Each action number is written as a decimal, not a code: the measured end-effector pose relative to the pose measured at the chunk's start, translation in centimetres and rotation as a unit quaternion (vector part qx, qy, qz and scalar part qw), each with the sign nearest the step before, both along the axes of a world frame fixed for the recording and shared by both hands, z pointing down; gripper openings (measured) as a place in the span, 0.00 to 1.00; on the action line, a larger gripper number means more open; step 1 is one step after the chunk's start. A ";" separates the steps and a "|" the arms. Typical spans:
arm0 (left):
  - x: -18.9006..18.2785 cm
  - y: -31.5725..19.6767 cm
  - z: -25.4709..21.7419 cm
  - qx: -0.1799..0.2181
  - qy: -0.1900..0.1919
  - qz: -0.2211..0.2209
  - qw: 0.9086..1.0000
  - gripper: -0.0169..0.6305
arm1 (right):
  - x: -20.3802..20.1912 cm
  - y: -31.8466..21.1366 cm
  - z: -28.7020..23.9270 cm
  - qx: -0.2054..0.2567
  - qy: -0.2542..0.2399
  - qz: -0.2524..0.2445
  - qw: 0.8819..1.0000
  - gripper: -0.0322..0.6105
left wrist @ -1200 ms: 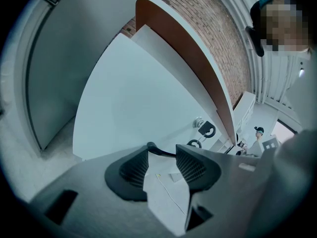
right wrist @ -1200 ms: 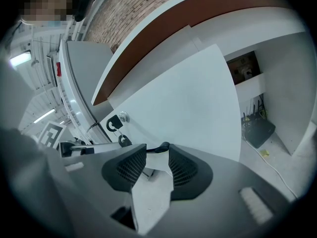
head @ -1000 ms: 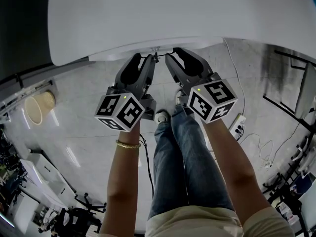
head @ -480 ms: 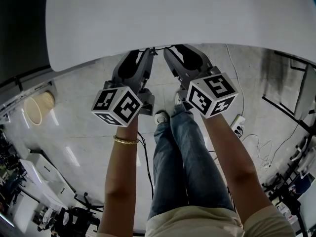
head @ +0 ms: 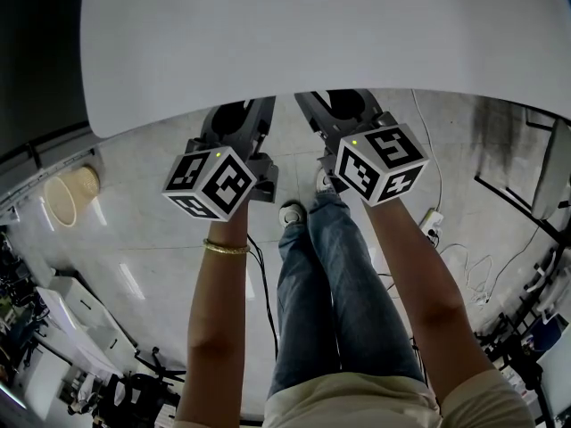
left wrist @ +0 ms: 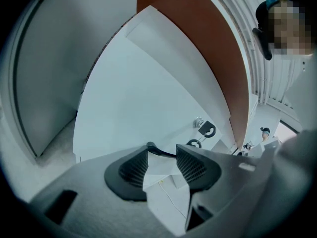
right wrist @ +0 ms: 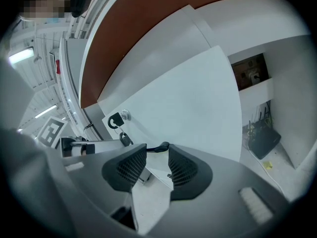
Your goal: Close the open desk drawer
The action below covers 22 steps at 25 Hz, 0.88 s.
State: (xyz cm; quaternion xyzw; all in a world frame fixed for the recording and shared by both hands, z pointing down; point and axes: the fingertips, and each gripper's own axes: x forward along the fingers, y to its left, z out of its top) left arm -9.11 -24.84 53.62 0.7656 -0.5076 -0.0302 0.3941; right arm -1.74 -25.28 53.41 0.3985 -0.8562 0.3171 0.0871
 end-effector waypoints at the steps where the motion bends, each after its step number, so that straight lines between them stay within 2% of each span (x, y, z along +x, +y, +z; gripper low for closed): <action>1: 0.0 -0.1 0.0 0.000 0.000 0.000 1.000 0.30 | 0.0 -0.1 0.0 0.000 0.001 0.000 1.000 0.28; 22: -0.7 -2.2 1.6 -0.016 0.001 -0.018 1.000 0.30 | -0.8 -2.0 1.5 -0.003 0.021 -0.001 1.000 0.28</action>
